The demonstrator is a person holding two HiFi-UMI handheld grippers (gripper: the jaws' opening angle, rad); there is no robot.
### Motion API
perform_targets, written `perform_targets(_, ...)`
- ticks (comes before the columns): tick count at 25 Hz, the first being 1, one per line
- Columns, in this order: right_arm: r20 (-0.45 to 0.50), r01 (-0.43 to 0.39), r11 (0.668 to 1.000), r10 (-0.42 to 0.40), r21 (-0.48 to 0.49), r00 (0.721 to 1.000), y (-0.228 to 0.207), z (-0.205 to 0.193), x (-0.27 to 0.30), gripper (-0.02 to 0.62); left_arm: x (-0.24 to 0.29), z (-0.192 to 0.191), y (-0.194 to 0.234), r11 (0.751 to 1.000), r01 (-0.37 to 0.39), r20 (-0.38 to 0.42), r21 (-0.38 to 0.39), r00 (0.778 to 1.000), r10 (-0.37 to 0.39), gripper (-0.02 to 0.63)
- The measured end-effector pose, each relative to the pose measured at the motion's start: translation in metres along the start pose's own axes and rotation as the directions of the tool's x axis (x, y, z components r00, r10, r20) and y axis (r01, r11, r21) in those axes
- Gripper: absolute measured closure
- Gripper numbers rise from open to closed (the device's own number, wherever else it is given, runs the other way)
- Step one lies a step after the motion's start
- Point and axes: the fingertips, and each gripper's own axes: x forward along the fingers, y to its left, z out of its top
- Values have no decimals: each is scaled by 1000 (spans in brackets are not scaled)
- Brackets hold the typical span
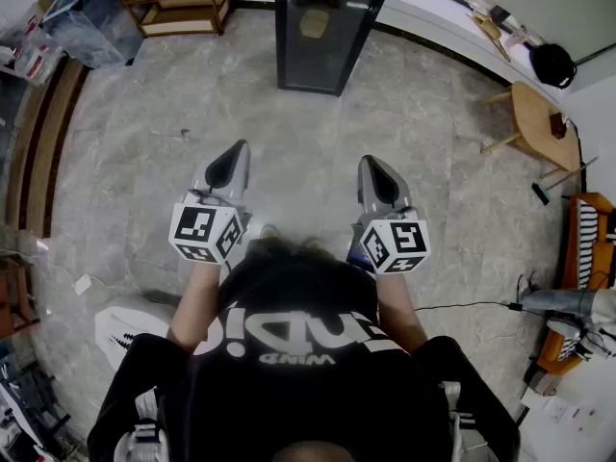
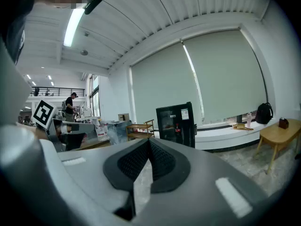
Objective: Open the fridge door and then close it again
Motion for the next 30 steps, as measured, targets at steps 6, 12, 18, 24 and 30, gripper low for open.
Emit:
perform_targets(6, 2, -25, 1000, 25, 12, 1000, 13, 4, 12, 597, 1, 2, 13, 1000, 16, -7, 5, 1000, -16, 604)
perform_targets(12, -5, -2, 1000, 2, 10, 1000, 21, 8, 27, 597, -2, 7, 34, 999, 33, -15, 14, 999, -33, 604)
perform_targets(18, 25, 35, 999, -35, 7, 999, 36, 10, 42, 597, -6, 10, 61, 998, 57, -15, 40, 998, -57, 604)
perform_targets(24, 28, 66, 998, -66, 14, 997, 41, 9, 53, 597, 5, 10, 82, 997, 77, -5, 27, 997, -77, 604)
perform_targets(30, 25, 79, 997, -79, 13, 997, 33, 15, 74, 597, 27, 16, 95, 996, 93, 12, -1, 996, -93, 604)
